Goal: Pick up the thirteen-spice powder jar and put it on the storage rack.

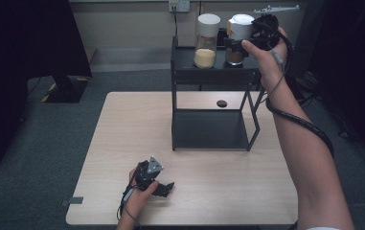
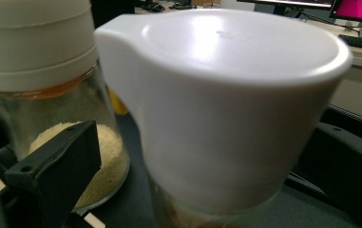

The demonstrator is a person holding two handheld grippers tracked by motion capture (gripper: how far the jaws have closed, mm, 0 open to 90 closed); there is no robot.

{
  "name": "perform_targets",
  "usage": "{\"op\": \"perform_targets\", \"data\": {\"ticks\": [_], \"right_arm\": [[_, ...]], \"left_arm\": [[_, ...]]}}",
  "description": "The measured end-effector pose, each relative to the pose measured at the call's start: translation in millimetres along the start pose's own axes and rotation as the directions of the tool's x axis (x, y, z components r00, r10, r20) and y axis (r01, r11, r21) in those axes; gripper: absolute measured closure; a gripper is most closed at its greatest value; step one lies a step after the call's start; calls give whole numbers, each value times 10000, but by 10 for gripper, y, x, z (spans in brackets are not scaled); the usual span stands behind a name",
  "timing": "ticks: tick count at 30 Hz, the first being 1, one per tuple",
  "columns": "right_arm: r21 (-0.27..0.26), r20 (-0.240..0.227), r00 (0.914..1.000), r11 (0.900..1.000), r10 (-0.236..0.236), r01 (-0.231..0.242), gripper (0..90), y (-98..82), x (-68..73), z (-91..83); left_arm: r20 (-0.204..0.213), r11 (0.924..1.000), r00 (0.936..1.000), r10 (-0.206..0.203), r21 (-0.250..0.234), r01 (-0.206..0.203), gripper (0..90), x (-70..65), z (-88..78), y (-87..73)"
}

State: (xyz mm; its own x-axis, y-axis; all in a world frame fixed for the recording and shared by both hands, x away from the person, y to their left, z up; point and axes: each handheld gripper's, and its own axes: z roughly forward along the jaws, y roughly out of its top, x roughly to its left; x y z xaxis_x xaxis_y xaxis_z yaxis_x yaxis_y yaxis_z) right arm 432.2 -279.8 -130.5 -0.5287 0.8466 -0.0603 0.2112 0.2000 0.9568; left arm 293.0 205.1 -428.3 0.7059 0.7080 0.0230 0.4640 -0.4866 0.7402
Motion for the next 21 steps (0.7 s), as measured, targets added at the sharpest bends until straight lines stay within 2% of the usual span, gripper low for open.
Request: {"op": "perform_targets", "data": {"ticks": [2,5,10,12,16,21], "right_arm": [[34,-13,10000,10000,-36,36,0,-11,14,-22],[-56,33,9994,9994,350,-350,0,-30,42,-53],[-289,-43,9990,9986,436,-437,0,-71,85,-99],[-342,79,9989,9984,462,-459,0,-85,129,-117],[-523,104,9974,9961,717,-711,0,-129,160,-159],[-496,122,9968,9957,784,-777,0,-171,189,-211]], "left_arm": [[-2,10000,10000,-5,-2,5,0,-1,0,-1],[-3,10000,10000,-6,-3,6,0,-1,-1,-1],[-3,10000,10000,-17,-14,17,0,-2,0,-3],[-4,10000,10000,-20,-15,20,0,-2,0,-3],[-3,10000,10000,-23,-13,23,0,-2,0,-3],[-3,10000,10000,-26,-17,26,0,-2,0,-4]]}}
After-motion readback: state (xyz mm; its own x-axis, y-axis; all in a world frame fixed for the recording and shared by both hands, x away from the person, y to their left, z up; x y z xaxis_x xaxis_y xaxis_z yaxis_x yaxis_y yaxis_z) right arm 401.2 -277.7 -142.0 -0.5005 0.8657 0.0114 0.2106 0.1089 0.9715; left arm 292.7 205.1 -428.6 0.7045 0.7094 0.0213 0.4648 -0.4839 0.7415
